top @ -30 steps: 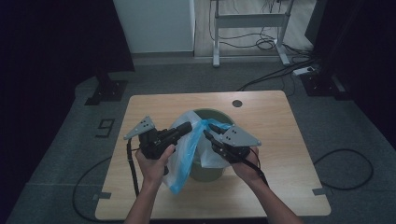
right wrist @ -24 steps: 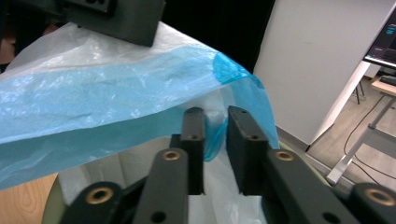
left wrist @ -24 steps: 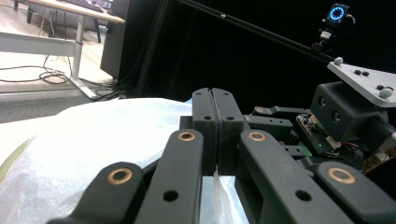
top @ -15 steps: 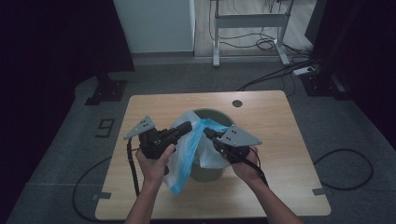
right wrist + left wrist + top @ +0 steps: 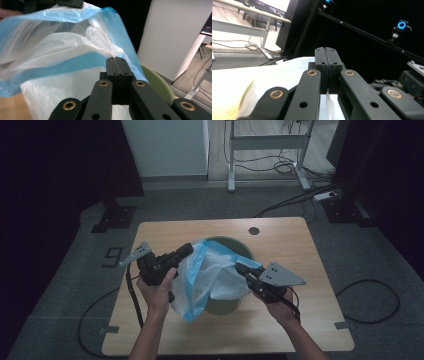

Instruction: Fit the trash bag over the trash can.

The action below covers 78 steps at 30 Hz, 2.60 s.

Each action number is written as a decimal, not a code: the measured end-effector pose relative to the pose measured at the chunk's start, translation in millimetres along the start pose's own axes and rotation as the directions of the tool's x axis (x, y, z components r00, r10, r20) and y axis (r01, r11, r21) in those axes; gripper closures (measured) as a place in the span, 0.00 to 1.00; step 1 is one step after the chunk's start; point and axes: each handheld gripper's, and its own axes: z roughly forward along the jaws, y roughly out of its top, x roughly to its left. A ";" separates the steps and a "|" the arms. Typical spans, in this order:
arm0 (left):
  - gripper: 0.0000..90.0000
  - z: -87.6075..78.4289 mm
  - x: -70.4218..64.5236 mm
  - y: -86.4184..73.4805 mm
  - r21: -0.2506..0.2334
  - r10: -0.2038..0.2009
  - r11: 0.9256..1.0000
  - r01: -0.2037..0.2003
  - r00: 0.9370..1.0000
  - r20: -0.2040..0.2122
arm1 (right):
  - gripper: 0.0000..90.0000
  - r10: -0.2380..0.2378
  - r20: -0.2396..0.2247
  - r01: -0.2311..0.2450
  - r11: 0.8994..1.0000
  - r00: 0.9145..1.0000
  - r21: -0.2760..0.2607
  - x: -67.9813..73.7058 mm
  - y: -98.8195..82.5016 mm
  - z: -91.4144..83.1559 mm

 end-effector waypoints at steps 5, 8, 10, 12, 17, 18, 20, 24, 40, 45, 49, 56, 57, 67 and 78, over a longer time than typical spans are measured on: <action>0.99 -3.4 9.8 1.9 -0.031 -0.017 0.999 0.017 1.000 -0.019 | 0.99 -0.002 0.032 0.001 1.000 0.999 0.016 -15.6 -3.1 -15.4; 0.99 -5.8 15.7 2.6 -0.045 -0.026 0.999 0.025 0.999 -0.031 | 0.99 0.004 0.049 -0.006 1.000 0.999 0.028 -25.5 -5.2 -19.1; 0.99 -7.6 19.1 2.6 -0.049 -0.024 0.999 0.022 0.999 -0.040 | 0.99 0.008 0.062 -0.010 0.999 0.998 0.037 -31.0 -7.4 -20.5; 0.99 -9.7 22.8 2.6 -0.052 -0.027 0.998 0.024 0.999 -0.044 | 0.99 0.014 0.076 -0.017 0.999 0.997 0.044 -36.4 -10.0 -22.2; 0.99 -14.4 32.8 3.8 -0.059 -0.031 0.998 0.028 0.998 -0.052 | 0.99 0.023 0.119 -0.030 0.998 0.993 0.060 -49.6 -14.7 -24.8; 0.99 -14.8 35.3 4.6 -0.060 -0.033 0.998 0.030 0.998 -0.053 | 0.99 0.027 0.128 -0.035 0.997 0.991 0.062 -52.8 -14.6 -24.3; 0.99 -14.7 40.5 7.4 -0.064 -0.036 0.997 0.033 0.998 -0.056 | 0.99 0.033 0.149 -0.043 0.997 0.988 0.065 -59.7 -13.0 -21.5; 0.99 -10.7 50.4 17.8 -0.072 -0.038 0.997 0.034 0.997 -0.061 | 0.99 0.035 0.192 -0.049 0.996 0.981 0.070 -76.6 -5.5 -10.7; 0.99 -33.4 43.6 -4.4 -0.059 -0.014 0.998 0.012 1.000 -0.017 | 0.99 0.106 0.241 -0.105 0.994 0.965 -0.016 -88.9 -3.0 -37.3; 0.99 -50.1 36.3 -31.5 -0.039 -0.001 0.999 0.001 1.000 -0.002 | 0.99 0.107 0.209 -0.105 0.994 0.972 -0.020 -69.7 -21.2 -55.7; 0.99 -60.9 38.4 -51.0 -0.021 -0.009 1.000 0.010 1.000 0.010 | 0.99 0.117 0.174 -0.117 0.993 0.978 -0.012 -54.3 -38.2 -67.3; 0.99 -69.7 45.8 -87.7 0.033 -0.018 0.999 0.016 0.999 0.034 | 0.99 0.132 0.098 -0.136 0.990 0.986 0.033 -31.3 -76.9 -80.4; 0.99 -70.5 47.3 -92.9 0.039 -0.024 0.999 0.022 0.999 0.037 | 0.99 0.134 0.088 -0.139 0.989 0.987 0.044 -28.6 -82.7 -81.5; 0.99 -72.4 62.1 -114.8 0.086 -0.055 0.995 0.056 0.998 -0.015 | 0.99 0.152 0.051 -0.158 0.977 0.987 0.145 -19.5 -118.0 -71.5; 0.73 -77.2 54.8 -86.7 0.023 0.006 1.000 -0.005 0.999 -0.048 | 0.99 0.155 0.125 -0.173 0.973 0.980 0.150 -40.5 -111.2 -51.6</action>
